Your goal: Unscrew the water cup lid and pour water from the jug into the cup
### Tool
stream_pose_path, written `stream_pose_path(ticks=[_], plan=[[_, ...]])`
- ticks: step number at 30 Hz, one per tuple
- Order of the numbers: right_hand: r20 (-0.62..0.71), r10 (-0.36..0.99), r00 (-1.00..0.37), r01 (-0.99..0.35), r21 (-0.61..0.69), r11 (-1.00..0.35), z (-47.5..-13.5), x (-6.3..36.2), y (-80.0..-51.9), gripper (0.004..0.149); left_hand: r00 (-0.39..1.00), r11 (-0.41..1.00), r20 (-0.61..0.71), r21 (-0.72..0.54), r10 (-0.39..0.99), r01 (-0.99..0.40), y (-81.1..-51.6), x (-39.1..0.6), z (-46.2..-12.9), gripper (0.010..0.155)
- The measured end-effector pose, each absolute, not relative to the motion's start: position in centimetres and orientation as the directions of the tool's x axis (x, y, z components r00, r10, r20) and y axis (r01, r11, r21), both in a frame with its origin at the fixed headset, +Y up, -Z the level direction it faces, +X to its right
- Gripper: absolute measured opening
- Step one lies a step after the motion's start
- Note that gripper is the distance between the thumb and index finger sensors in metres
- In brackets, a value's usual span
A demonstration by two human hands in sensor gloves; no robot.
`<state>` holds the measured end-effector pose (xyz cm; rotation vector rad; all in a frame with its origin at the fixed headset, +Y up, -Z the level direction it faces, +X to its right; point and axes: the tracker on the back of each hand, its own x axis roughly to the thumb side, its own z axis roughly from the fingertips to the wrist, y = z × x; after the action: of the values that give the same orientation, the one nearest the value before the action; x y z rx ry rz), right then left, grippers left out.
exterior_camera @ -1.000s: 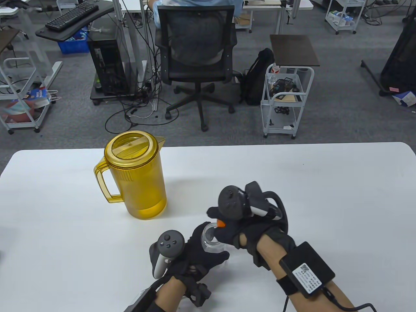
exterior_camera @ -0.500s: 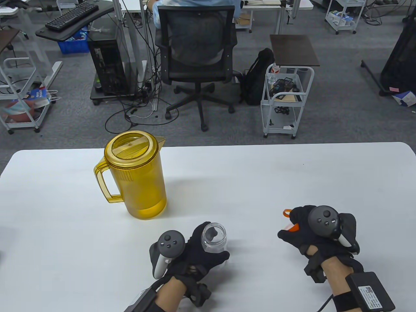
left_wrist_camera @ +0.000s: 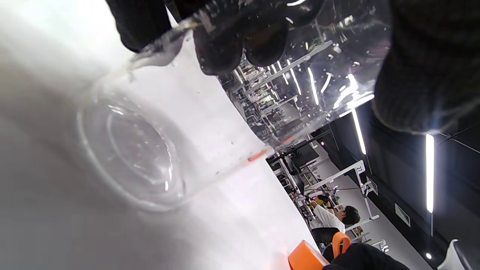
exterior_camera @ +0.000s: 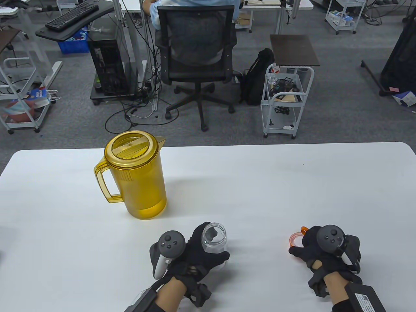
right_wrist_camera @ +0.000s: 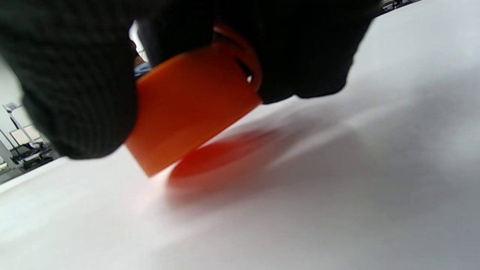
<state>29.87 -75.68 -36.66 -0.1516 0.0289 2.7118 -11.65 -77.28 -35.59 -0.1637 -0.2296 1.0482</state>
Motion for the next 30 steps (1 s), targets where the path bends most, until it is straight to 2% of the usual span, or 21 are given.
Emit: stream_pose_path(ticks=[5, 9, 13, 15, 16, 19, 20, 22, 23, 25, 27, 30], plan=[[-0.133, 0.344, -0.930, -0.351, 0.038, -0.935, -36.7, 29.8, -76.4, 0.053, 0.480, 0.491, 0.108, -0.246, 0.870, -0.836, -77.3, -11.6, -35.6, 0.111], [-0.143, 0.341, -0.929, -0.353, 0.072, -0.933, -36.5, 29.6, -76.2, 0.056, 0.484, 0.495, 0.109, -0.248, 0.868, -0.833, -77.3, -11.7, -35.6, 0.111], [-0.102, 0.297, -0.949, -0.301, 0.026, -0.953, -35.7, 29.0, -74.0, 0.068, 0.484, 0.495, 0.106, -0.251, 0.869, -0.832, -77.3, -11.7, -35.6, 0.111], [-0.055, 0.336, -0.940, -0.335, -0.036, -0.942, -35.3, 28.3, -72.3, 0.071, 0.486, 0.496, 0.105, -0.254, 0.868, -0.830, -77.3, -11.7, -35.6, 0.111], [-0.026, 0.372, -0.928, -0.369, -0.066, -0.927, -35.1, 27.5, -71.5, 0.073, 0.486, 0.495, 0.102, -0.257, 0.868, -0.830, -77.3, -11.7, -35.6, 0.111], [0.076, 0.334, -0.939, -0.339, -0.069, -0.938, -34.6, 24.6, -70.1, 0.078, 0.489, 0.497, 0.100, -0.264, 0.867, -0.827, -77.2, -11.7, -35.6, 0.111], [0.107, 0.354, -0.929, -0.360, -0.041, -0.932, -34.6, 23.8, -70.0, 0.080, 0.489, 0.496, 0.099, -0.265, 0.867, -0.827, -77.2, -11.8, -35.6, 0.111], [0.224, 0.533, -0.816, -0.526, 0.094, -0.845, -35.0, 21.7, -70.6, 0.082, 0.490, 0.497, 0.098, -0.268, 0.866, -0.825, -77.2, -11.8, -35.5, 0.111], [0.247, 0.650, -0.719, -0.623, 0.185, -0.760, -35.2, 20.6, -71.3, 0.083, 0.491, 0.498, 0.099, -0.272, 0.865, -0.823, -77.3, -11.8, -35.5, 0.111], [0.196, 0.844, -0.500, -0.756, 0.377, -0.535, -35.8, 18.3, -72.9, 0.087, 0.491, 0.501, 0.112, -0.288, 0.864, -0.816, -77.3, -11.8, -35.6, 0.111], [0.155, 0.895, -0.419, -0.792, 0.421, -0.443, -36.1, 16.2, -74.0, 0.094, 0.488, 0.499, 0.116, -0.298, 0.865, -0.814, -77.4, -11.8, -35.6, 0.111], [0.160, 0.894, -0.420, -0.767, 0.464, -0.443, -36.7, 13.1, -75.6, 0.103, 0.498, 0.511, 0.126, -0.307, 0.858, -0.803, -77.3, -11.8, -35.5, 0.111]])
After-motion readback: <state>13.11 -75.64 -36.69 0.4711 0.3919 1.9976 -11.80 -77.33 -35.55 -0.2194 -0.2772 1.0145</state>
